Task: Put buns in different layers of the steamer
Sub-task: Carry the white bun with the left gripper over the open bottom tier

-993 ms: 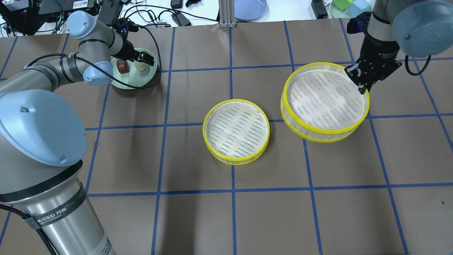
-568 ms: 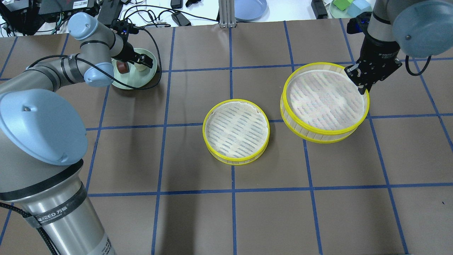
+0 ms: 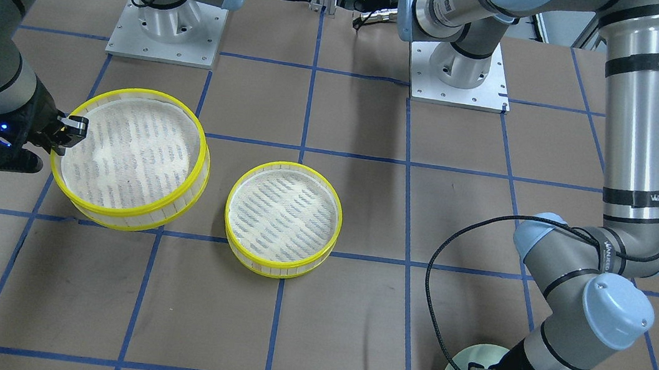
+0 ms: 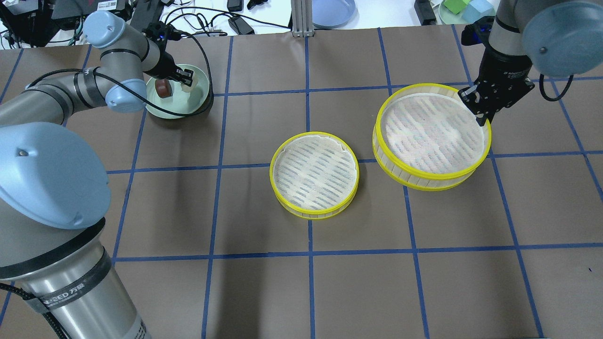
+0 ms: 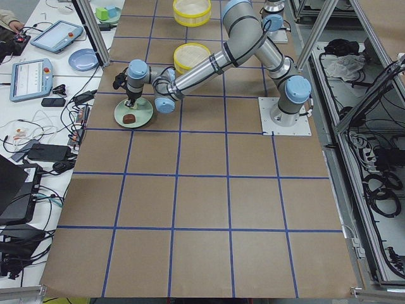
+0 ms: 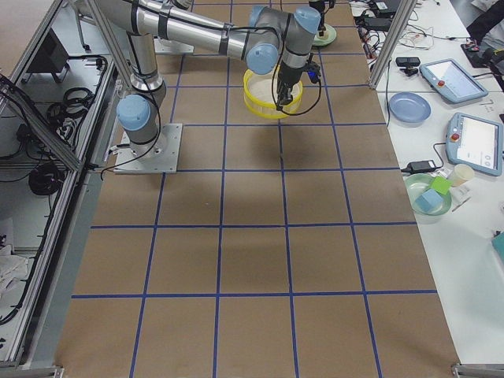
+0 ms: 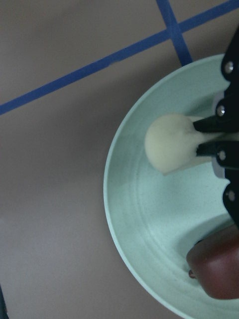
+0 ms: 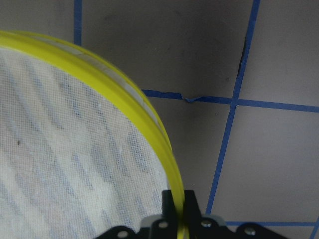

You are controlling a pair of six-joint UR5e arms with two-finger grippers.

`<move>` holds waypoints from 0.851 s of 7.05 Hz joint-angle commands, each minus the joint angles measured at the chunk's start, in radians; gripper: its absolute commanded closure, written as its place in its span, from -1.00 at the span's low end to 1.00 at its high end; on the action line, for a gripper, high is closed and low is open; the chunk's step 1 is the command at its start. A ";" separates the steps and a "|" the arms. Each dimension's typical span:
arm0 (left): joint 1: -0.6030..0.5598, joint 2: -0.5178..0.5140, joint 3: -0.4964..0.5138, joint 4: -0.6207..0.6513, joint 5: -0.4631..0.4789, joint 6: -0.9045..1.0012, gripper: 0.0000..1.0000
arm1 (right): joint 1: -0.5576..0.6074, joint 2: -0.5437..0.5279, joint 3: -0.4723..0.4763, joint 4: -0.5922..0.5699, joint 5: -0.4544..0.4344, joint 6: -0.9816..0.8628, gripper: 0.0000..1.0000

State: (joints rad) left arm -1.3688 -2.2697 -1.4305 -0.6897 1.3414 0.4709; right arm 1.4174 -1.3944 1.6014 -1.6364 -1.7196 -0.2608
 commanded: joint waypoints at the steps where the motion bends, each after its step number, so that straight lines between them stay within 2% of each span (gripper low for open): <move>1: -0.028 0.091 -0.005 -0.063 -0.005 -0.157 1.00 | 0.000 0.000 0.000 0.001 0.000 0.000 1.00; 3: -0.108 0.203 -0.049 -0.126 -0.005 -0.353 1.00 | 0.000 0.000 0.002 0.001 0.002 0.000 1.00; 6: -0.245 0.308 -0.129 -0.224 -0.014 -0.682 1.00 | 0.000 0.000 0.003 0.001 0.002 0.002 1.00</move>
State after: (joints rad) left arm -1.5643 -2.0011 -1.5201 -0.8645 1.3327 -0.0846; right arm 1.4174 -1.3945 1.6035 -1.6352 -1.7181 -0.2601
